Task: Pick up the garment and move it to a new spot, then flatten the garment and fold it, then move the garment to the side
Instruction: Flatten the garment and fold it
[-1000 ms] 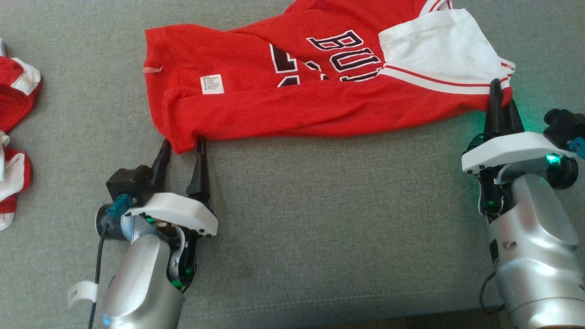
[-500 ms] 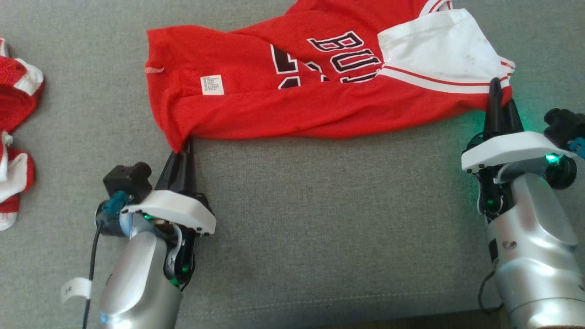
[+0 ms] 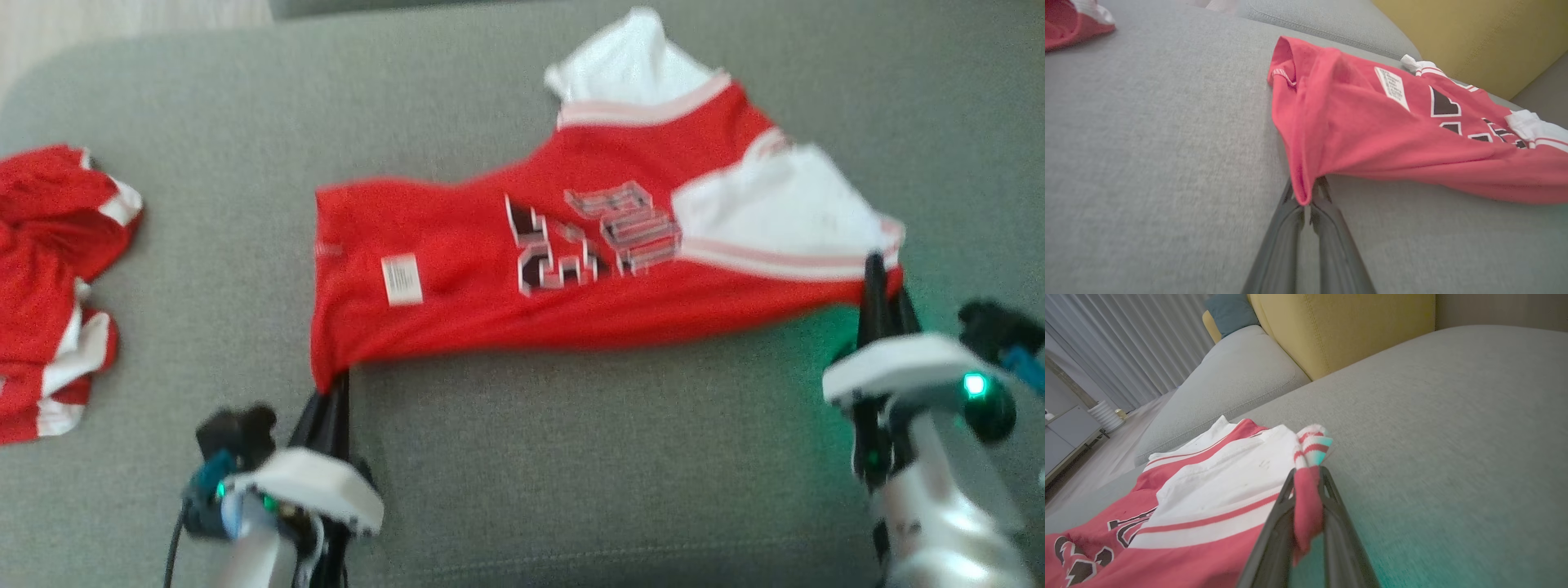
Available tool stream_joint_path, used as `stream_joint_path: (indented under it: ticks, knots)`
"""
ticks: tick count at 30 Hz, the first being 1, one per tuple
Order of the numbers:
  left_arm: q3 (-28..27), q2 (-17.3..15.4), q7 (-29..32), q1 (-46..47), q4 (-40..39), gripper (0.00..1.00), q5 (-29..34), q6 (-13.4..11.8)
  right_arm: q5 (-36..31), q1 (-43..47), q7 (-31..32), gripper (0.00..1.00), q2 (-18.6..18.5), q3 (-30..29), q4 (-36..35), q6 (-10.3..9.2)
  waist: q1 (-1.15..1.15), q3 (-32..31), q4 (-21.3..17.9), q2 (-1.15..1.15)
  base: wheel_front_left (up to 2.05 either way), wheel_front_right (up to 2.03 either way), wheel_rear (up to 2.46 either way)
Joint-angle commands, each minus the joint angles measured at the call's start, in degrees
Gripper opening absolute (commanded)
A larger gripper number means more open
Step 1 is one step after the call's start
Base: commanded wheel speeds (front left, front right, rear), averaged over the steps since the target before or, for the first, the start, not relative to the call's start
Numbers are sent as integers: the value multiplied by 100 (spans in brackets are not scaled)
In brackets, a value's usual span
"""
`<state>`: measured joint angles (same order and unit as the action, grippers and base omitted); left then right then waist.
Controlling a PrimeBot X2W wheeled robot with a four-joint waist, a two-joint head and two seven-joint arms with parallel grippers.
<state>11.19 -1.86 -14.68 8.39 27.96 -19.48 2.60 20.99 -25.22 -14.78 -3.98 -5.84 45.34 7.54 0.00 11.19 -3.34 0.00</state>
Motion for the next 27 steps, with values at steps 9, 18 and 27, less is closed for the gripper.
stream_joint_path:
  ticks: [9, 18, 27]
  knots:
    - [46, -102, -32, -351, -42, 100, -178, -6, 225, 523, -22, 90, 3, 154, -38, -5, 0, -282, 111, 0, 0, 0, 0]
    - [204, -101, -32, 80, -371, 100, -103, -76, -96, 217, -22, 100, 4, -13, -437, -5, 0, 20, 199, 0, 0, 0, 0]
    - [189, -101, -32, 968, -311, 100, -33, -172, -281, -255, -22, 100, 63, 144, -565, -5, 0, 215, 152, 0, 0, 0, 0]
